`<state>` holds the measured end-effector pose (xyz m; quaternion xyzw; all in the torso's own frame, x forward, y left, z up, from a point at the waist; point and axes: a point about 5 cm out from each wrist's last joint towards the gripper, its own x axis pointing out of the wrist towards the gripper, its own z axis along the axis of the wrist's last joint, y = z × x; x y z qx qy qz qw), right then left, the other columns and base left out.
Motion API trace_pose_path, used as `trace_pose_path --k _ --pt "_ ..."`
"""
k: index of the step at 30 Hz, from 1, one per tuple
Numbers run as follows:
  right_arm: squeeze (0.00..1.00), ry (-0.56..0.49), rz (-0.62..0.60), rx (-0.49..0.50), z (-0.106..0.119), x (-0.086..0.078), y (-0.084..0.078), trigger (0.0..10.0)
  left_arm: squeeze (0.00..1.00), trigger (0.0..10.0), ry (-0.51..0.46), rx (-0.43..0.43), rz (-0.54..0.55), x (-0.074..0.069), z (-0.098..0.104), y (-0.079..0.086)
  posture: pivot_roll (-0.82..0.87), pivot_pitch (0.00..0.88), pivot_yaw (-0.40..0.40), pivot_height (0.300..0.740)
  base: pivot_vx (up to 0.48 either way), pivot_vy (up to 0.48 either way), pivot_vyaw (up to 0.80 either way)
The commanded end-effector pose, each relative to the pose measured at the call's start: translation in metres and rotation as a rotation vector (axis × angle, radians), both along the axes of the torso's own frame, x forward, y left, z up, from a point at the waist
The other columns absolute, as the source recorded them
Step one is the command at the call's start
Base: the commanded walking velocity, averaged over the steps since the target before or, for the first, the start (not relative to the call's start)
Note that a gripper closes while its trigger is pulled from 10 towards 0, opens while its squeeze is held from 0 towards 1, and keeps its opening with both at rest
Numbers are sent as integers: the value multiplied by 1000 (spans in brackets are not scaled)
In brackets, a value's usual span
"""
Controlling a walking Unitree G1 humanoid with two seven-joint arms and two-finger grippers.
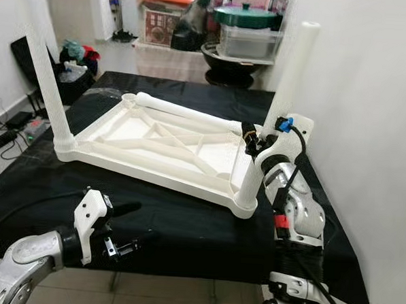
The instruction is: Building children table
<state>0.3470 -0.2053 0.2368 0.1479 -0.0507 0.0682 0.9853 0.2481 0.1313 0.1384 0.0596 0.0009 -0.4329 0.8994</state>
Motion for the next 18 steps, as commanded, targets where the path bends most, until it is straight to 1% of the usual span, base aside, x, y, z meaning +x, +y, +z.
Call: trace_pose_path --k 1,2,3,4,6,7,8,9,10,13,14,15,16,17,18 --pt "0 -97 233 -13 18 -6 27 10000 0 10000 9 7 1 -1 -3 0 94 0 -50 740 0 0 0" --pt "0 -97 233 -13 18 -6 27 10000 0 10000 9 7 1 -1 -3 0 94 0 -50 740 0 0 0" --pt "0 -182 463 -53 26 -22 38 10000 0 10000 12 5 -1 -2 -4 -1 94 0 -51 740 0 0 0" --pt "0 -183 525 -82 25 -25 40 9882 0 10000 13 4 -2 -2 -4 -2 96 0 -53 740 0 0 0" --pt "0 -176 549 -99 23 -26 40 9882 0 10000 13 4 -3 -2 -4 -2 96 0 -53 740 0 0 0" --pt "0 -137 509 -114 19 -20 36 2588 0 10000 13 4 -3 -2 -4 -2 96 0 -55 740 0 0 0" --pt "0 -110 480 -124 15 -16 33 2588 0 10000 13 4 -3 -2 -4 -2 96 0 -55 740 0 0 0" --pt "0 -95 474 -131 12 -15 31 0 0 10000 12 4 -2 -1 -4 -3 97 0 -57 740 0 0 0" --pt "0 -87 477 -134 10 -14 30 0 0 10000 12 5 -2 -1 -4 -3 97 0 -57 740 0 0 0" --pt "0 -26 432 -128 2 -11 26 0 0 10000 10 6 1 -1 -4 -2 101 0 -59 740 0 0 0" --pt "0 42 308 -149 -8 -3 15 0 0 10000 10 6 2 -1 -5 -2 99 0 -55 740 0 0 0" --pt "0 87 222 -166 -15 2 7 0 0 10000 10 6 2 -1 -5 -2 99 0 -55 740 0 0 0" --pt "0 117 166 -179 -19 4 1 0 0 10000 11 7 3 -1 -5 -2 99 0 -55 740 0 0 0" --pt "0 169 -6 -177 -27 9 -19 0 0 10000 10 7 1 -1 -5 -2 100 0 -52 740 0 0 0" --pt "0 169 -6 -177 -27 9 -19 0 0 10000 10 7 1 -1 -5 -2 100 0 -52 740 0 0 0"
